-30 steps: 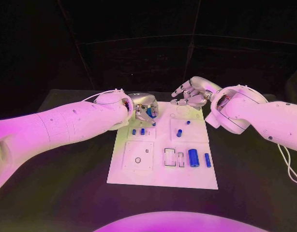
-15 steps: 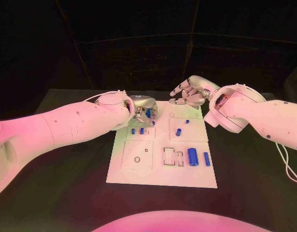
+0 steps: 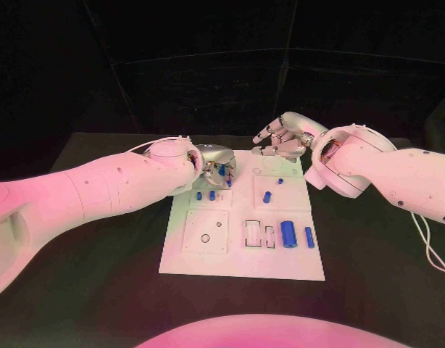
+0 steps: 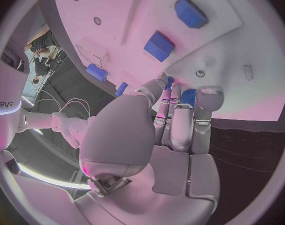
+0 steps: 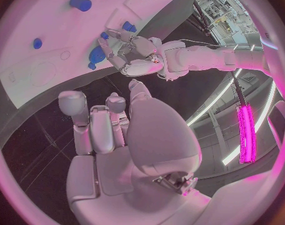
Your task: Assemble the parts on the task board
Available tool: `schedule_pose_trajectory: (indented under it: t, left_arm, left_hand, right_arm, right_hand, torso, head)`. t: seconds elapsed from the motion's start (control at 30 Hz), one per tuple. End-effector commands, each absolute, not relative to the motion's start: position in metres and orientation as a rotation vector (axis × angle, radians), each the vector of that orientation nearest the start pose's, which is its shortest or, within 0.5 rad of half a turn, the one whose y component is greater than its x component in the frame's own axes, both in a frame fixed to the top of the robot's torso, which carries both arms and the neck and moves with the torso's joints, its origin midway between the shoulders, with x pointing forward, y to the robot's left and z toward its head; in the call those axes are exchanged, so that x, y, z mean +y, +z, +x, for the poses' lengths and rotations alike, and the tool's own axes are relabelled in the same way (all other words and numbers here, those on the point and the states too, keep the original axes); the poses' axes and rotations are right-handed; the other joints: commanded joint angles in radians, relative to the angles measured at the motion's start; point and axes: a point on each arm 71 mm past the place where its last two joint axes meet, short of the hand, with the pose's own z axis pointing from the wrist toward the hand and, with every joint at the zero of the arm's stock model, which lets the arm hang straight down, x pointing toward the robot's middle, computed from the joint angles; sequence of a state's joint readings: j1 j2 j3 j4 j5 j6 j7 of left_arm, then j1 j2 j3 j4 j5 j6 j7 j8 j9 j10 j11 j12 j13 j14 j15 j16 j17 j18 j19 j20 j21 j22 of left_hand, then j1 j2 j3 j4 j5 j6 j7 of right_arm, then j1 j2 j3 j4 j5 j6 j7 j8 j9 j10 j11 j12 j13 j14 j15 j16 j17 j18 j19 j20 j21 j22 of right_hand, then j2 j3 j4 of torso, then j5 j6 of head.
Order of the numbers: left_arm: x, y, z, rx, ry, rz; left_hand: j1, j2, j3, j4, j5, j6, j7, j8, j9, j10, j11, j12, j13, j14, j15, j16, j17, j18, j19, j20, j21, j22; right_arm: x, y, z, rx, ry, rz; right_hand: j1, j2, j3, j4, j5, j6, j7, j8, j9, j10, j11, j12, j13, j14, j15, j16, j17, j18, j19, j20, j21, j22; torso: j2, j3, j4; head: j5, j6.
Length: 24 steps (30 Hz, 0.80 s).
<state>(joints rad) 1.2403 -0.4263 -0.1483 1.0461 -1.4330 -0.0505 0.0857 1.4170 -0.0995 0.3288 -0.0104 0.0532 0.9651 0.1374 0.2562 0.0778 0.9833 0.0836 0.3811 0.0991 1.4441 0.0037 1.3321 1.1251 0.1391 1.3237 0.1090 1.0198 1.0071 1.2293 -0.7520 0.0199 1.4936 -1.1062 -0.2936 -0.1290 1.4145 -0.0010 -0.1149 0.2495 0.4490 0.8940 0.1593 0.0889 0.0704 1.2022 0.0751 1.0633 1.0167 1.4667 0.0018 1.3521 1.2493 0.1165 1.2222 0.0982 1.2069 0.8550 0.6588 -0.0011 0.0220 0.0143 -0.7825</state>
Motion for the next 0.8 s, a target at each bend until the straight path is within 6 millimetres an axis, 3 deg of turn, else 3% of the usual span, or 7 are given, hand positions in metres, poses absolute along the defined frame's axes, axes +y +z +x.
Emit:
schedule_pose_trajectory:
  t: [0.03,0.8]
  left_arm:
    - [0.1060,-0.2360,0.5409,1.921,-0.695,0.455]
    - [0.1045,-0.2449,0.5449,1.976,-0.655,0.445]
  left_hand:
    - [-0.004,0.011,0.013,-0.001,0.002,0.012,-0.002,-0.006,-0.002,0.013,-0.001,-0.008,-0.005,0.004,-0.002,0.006,0.000,-0.010,0.006,-0.003,0.008,0.006]
    - [-0.011,0.026,0.099,-0.024,0.000,0.041,0.000,-0.038,-0.009,0.068,-0.006,-0.040,-0.028,0.003,-0.006,0.015,-0.011,-0.017,0.014,-0.009,0.047,0.053]
  right_arm:
    - [-0.1650,-0.1538,0.5036,1.711,0.876,0.167]
    - [-0.1633,-0.1540,0.5038,1.713,0.878,0.165]
  right_hand:
    - [0.008,-0.002,0.002,0.006,0.004,-0.005,0.004,0.002,-0.001,-0.006,-0.002,-0.006,0.000,0.034,-0.008,-0.006,0.000,0.017,-0.007,0.002,-0.003,0.000]
    - [0.009,-0.001,0.002,0.006,0.004,-0.005,0.004,0.002,-0.001,-0.006,-0.002,-0.005,0.000,0.034,-0.008,-0.006,0.000,0.017,-0.007,0.002,-0.003,0.000]
  torso:
    - [-0.001,0.0009,-0.0002]
    - [-0.002,-0.0005,0.0014]
  head:
    - [0.000,-0.001]
    - [-0.002,-0.003]
